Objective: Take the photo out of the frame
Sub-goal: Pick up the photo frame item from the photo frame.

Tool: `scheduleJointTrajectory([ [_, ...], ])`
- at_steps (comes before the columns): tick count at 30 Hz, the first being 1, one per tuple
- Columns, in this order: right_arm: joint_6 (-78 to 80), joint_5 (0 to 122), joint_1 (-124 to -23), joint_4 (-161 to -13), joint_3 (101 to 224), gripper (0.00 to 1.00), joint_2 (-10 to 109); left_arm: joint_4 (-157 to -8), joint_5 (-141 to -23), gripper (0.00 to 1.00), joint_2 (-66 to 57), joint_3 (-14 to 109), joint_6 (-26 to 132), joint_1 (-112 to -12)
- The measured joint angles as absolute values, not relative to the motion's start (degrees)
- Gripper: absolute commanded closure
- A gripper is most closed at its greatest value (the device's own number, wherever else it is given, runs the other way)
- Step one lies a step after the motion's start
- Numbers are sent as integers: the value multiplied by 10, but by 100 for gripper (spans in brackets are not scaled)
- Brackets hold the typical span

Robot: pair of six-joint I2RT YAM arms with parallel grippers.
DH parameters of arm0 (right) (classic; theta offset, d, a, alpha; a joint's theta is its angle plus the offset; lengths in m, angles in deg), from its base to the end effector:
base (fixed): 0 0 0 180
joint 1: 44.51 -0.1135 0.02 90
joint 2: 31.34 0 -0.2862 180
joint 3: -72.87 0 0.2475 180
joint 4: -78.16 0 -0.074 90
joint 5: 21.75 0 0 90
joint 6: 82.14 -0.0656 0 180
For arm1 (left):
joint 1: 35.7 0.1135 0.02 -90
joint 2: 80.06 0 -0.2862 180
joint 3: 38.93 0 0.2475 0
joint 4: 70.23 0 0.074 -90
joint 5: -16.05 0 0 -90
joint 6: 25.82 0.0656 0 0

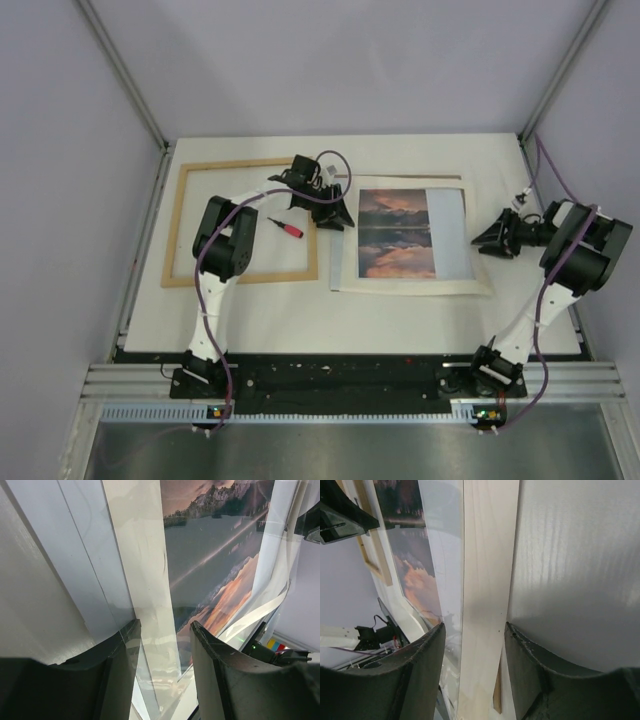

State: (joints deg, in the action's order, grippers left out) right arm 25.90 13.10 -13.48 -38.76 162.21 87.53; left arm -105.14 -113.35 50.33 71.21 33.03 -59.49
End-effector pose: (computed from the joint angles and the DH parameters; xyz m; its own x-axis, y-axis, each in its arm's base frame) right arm 0.3435 -0.1438 0.1308 -0.9151 0.3440 -0.2106 0.0454 0.6067 0.7936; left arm 0.4489 -0.2434 0.1435 -0.9756 -0.0067 -0.2194 0.1622 0.6512 -0.7414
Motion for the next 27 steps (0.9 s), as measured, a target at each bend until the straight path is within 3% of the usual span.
scheduleJointTrajectory([
  [27,324,33,-54,-280,1614,56,895,-1048,-1136,50,507,715,328,-601],
])
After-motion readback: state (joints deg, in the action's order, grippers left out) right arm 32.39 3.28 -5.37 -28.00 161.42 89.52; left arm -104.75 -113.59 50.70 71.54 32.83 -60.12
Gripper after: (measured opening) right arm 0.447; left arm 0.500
